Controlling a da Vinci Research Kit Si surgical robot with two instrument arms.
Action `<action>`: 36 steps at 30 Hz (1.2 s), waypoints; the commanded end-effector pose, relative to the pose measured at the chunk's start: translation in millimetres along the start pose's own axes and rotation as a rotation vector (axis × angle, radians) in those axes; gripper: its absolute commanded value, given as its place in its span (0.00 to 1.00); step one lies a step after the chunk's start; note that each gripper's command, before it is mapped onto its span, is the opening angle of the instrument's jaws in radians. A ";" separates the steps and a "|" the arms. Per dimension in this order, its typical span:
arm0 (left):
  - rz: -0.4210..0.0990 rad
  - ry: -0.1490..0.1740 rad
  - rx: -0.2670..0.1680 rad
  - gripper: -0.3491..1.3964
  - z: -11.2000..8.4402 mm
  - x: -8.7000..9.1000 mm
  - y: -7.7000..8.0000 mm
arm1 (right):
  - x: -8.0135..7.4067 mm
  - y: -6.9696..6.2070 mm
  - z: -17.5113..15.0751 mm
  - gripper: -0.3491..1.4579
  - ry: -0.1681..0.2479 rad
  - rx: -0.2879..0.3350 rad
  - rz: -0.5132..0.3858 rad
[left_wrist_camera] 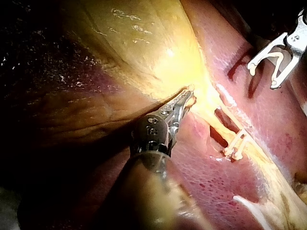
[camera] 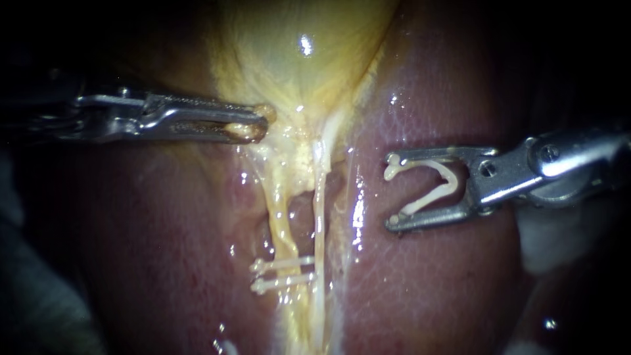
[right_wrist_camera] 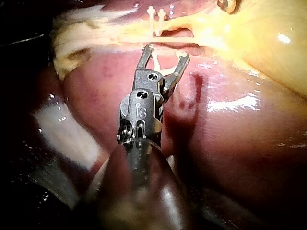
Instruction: Clipping third clip left tube
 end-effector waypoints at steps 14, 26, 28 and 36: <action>-0.016 0.011 0.005 0.00 -6.7 1.9 1.9 | 0.4 -0.2 0.5 0.47 0.000 -0.003 0.001; -0.016 0.011 0.005 0.00 -6.7 2.0 1.9 | 2.0 -1.3 7.8 0.47 0.108 0.154 0.182; -0.016 0.011 0.005 0.00 -6.7 2.0 1.9 | 2.3 -1.1 9.1 0.47 0.127 0.165 0.222; -0.023 0.011 0.005 0.00 -6.7 2.0 2.0 | 1.5 0.7 13.0 0.46 0.176 0.199 0.386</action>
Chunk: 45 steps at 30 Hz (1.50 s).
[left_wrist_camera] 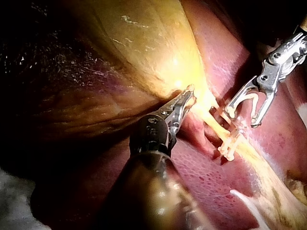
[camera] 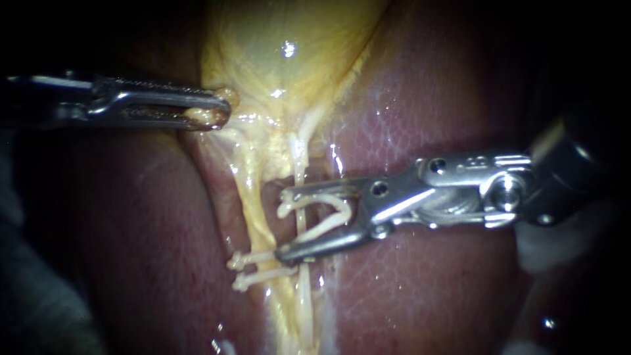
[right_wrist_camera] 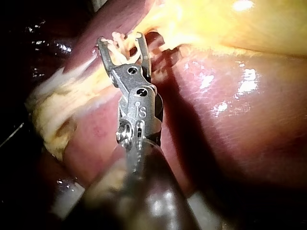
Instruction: Clipping third clip left tube
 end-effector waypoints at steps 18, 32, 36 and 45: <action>-0.003 -0.001 -0.002 0.00 -0.1 0.0 0.1 | -6.6 5.5 1.9 0.47 0.023 0.088 0.186; -0.003 -0.001 -0.002 0.00 -0.2 0.0 0.1 | -5.0 5.8 6.1 0.47 0.144 0.145 0.264; -0.003 -0.001 -0.002 0.00 -0.1 0.0 0.1 | -4.8 5.3 6.4 0.47 0.166 0.183 0.257; -0.003 -0.001 -0.002 0.00 -0.1 0.0 0.1 | -2.2 3.6 5.7 0.46 0.209 0.269 0.260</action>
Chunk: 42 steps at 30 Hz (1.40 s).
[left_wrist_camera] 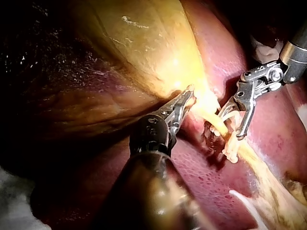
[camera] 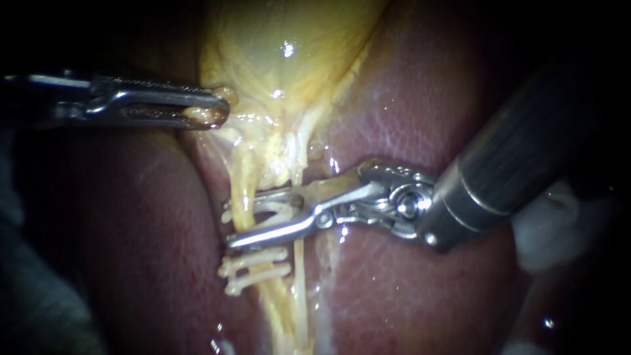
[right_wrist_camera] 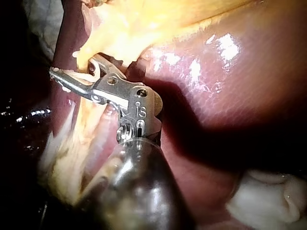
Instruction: Clipping third clip left tube
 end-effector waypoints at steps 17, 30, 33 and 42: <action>0.001 0.000 0.000 0.00 0.1 0.0 -0.1 | -0.4 0.3 0.9 0.44 0.019 0.012 0.066; 0.001 0.000 0.000 0.00 0.1 -0.1 -0.1 | -3.5 3.2 0.0 0.44 -0.047 -0.030 0.072; 0.001 0.000 0.000 0.00 0.1 -0.1 -0.1 | -3.5 2.9 0.5 0.44 -0.043 -0.026 0.072; 0.001 0.000 0.000 0.00 0.1 -0.1 -0.1 | -3.2 2.4 2.8 0.44 -0.013 -0.002 0.071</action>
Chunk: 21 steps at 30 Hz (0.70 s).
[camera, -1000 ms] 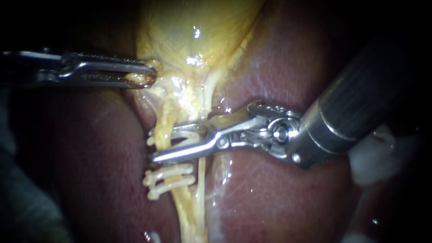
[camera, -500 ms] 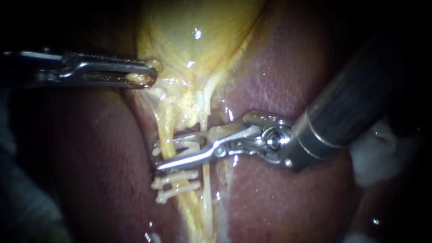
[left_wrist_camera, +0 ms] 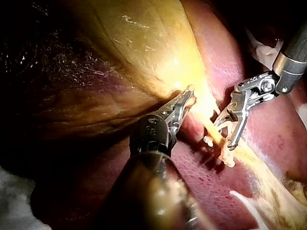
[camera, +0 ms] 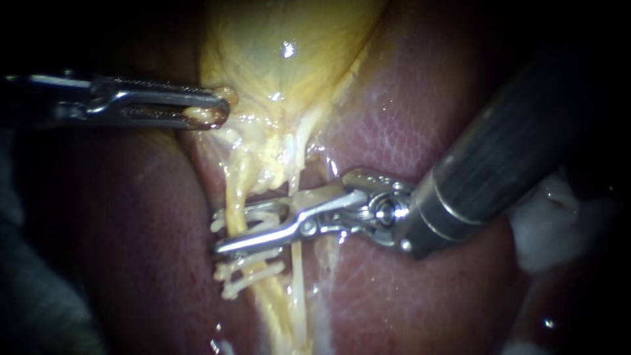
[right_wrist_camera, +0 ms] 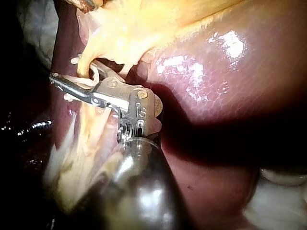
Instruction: Clipping third clip left tube
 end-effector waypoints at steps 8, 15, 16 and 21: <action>0.000 0.000 0.000 0.00 0.0 0.0 0.0 | 0.4 0.3 0.9 0.45 0.011 0.002 0.000; -0.001 0.000 0.001 0.00 0.0 0.0 0.1 | 0.5 0.8 1.2 0.44 0.014 0.001 -0.001; -0.001 0.000 0.001 0.00 0.0 0.0 0.1 | 0.5 0.9 1.2 0.44 0.014 0.001 -0.002; -0.001 0.000 0.001 0.00 0.0 0.0 0.1 | 0.5 1.3 1.2 0.44 0.010 -0.005 -0.002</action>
